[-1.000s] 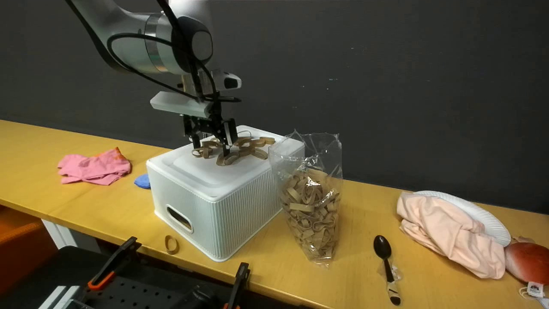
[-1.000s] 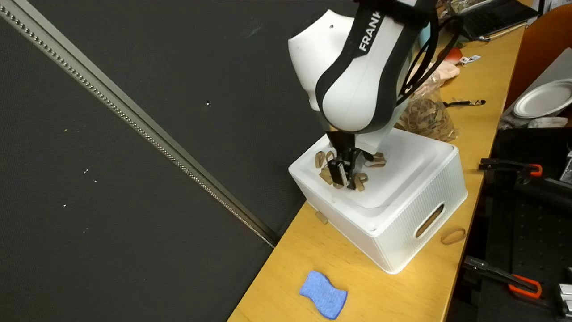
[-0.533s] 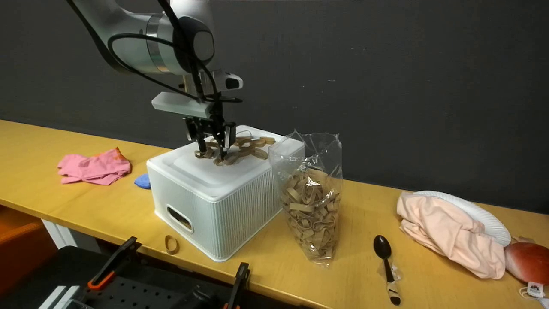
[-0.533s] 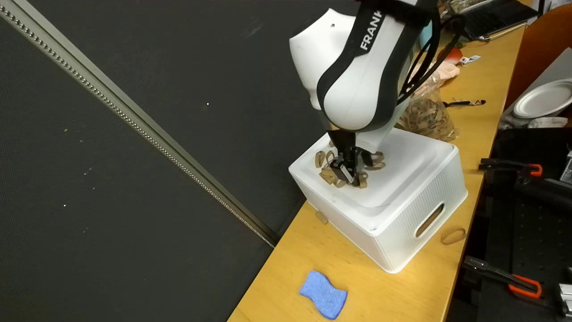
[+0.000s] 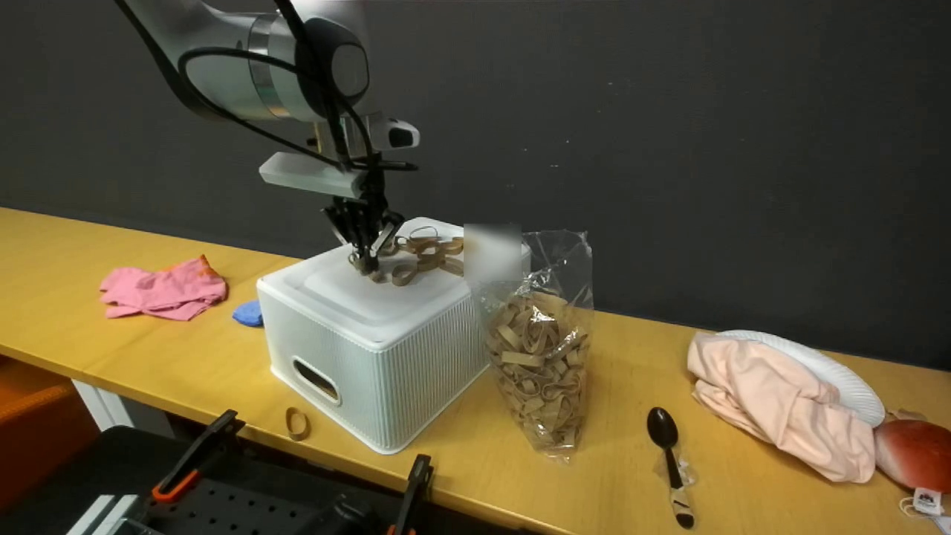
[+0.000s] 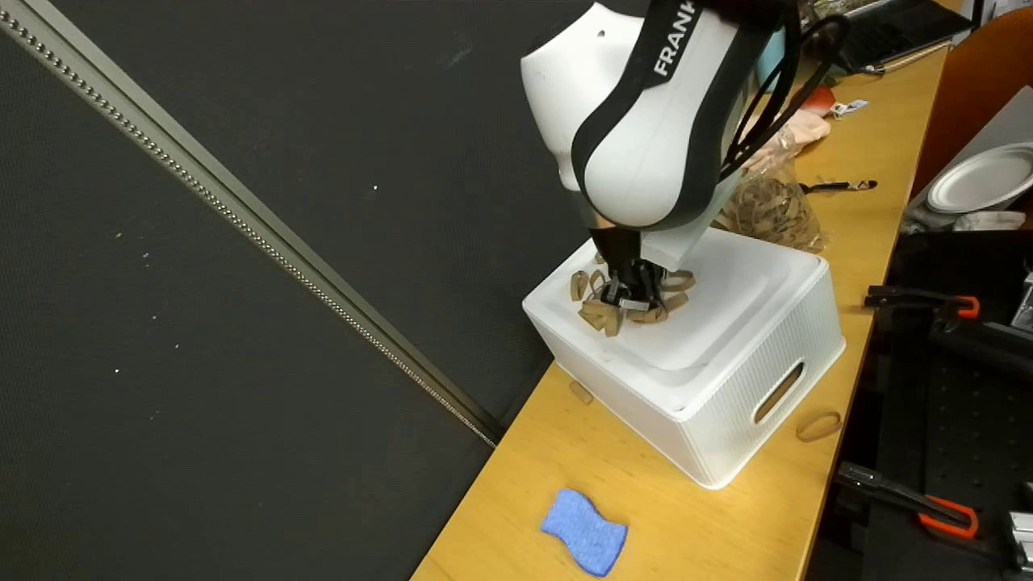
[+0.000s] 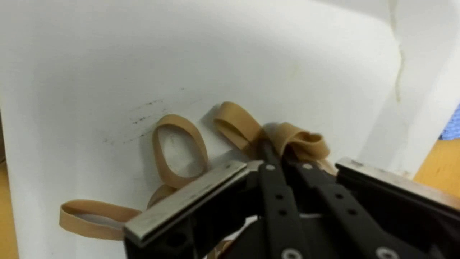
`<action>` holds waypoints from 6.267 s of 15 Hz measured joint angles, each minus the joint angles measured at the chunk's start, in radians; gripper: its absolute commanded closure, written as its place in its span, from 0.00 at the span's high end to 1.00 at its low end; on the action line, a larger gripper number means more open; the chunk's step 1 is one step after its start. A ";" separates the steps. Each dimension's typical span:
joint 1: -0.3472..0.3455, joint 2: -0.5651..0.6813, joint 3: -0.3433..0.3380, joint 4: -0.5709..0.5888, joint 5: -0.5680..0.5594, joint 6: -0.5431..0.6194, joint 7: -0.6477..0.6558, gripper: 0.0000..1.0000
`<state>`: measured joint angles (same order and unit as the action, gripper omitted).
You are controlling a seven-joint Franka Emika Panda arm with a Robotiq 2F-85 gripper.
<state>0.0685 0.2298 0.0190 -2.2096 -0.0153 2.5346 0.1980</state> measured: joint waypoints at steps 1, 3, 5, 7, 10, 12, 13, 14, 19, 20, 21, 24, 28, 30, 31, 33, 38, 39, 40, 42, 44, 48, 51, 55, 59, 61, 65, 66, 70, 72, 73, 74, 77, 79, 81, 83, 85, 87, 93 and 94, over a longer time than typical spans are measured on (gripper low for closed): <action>0.000 0.000 -0.001 -0.001 0.000 0.000 0.001 0.01; 0.000 -0.005 -0.003 -0.001 -0.002 -0.001 0.005 0.01; 0.000 -0.026 -0.011 -0.001 -0.014 -0.008 0.013 0.01; -0.004 -0.068 -0.025 -0.001 -0.038 -0.038 0.025 0.01; -0.026 -0.141 -0.049 -0.001 -0.065 -0.095 0.029 0.01; -0.053 -0.181 -0.065 -0.002 -0.079 -0.125 0.028 0.01; -0.068 -0.195 -0.073 -0.004 -0.081 -0.131 0.027 0.01; -0.085 -0.206 -0.081 -0.005 -0.082 -0.137 0.026 0.01; -0.168 -0.223 -0.133 -0.019 -0.081 -0.140 0.000 0.01; -0.182 -0.224 -0.143 -0.022 -0.081 -0.140 -0.005 0.01; -0.193 -0.225 -0.151 -0.025 -0.081 -0.140 -0.010 0.01; -0.212 -0.241 -0.164 -0.038 -0.085 -0.140 -0.012 0.01; -0.216 -0.295 -0.164 -0.078 -0.105 -0.140 -0.007 0.01; -0.221 -0.326 -0.164 -0.103 -0.114 -0.140 -0.005 0.01; -0.224 -0.341 -0.164 -0.116 -0.115 -0.140 -0.005 0.01; -0.234 -0.366 -0.165 -0.142 -0.116 -0.140 -0.005 0.01; -0.269 -0.393 -0.173 -0.192 -0.115 -0.139 -0.006 0.01; -0.273 -0.390 -0.175 -0.197 -0.115 -0.137 -0.007 0.01; -0.276 -0.386 -0.177 -0.201 -0.115 -0.135 -0.007 0.01; -0.277 -0.374 -0.180 -0.202 -0.113 -0.117 -0.009 0.01; -0.276 -0.358 -0.180 -0.198 -0.112 -0.091 -0.011 0.01; -0.263 -0.323 -0.176 -0.163 -0.106 -0.053 -0.013 0.01; -0.251 -0.301 -0.173 -0.137 -0.093 -0.041 -0.016 0.01; -0.241 -0.282 -0.172 -0.104 -0.070 -0.039 -0.035 0.01; -0.237 -0.272 -0.171 -0.086 -0.063 -0.039 -0.043 0.43; -0.235 -0.272 -0.171 -0.086 -0.060 -0.039 -0.046 0.58; -0.235 -0.271 -0.171 -0.086 -0.056 -0.039 -0.048 0.88; -0.235 -0.271 -0.170 -0.086 -0.056 -0.039 -0.049 0.94; -0.209 -0.252 -0.161 -0.056 0.010 -0.045 -0.114 1.00; -0.187 -0.219 -0.145 -0.015 0.051 -0.059 -0.155 1.00; -0.177 -0.199 -0.135 0.009 0.065 -0.069 -0.168 1.00; -0.167 -0.176 -0.124 0.035 0.075 -0.079 -0.176 1.00; -0.146 -0.094 -0.092 0.121 0.093 -0.102 -0.188 1.00; -0.136 -0.037 -0.074 0.182 0.093 -0.112 -0.191 1.00; -0.130 0.019 -0.058 0.245 0.093 -0.126 -0.193 1.00; -0.125 0.072 -0.044 0.298 0.093 -0.147 -0.193 1.00; -0.119 0.121 -0.035 0.337 0.093 -0.165 -0.192 1.00; -0.114 0.157 -0.031 0.364 0.093 -0.184 -0.191 1.00; -0.115 0.193 -0.033 0.404 0.093 -0.241 -0.184 1.00; -0.116 0.194 -0.033 0.406 0.093 -0.245 -0.184 1.00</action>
<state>-0.0478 0.4241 -0.0144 -1.8037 0.0777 2.2896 0.0138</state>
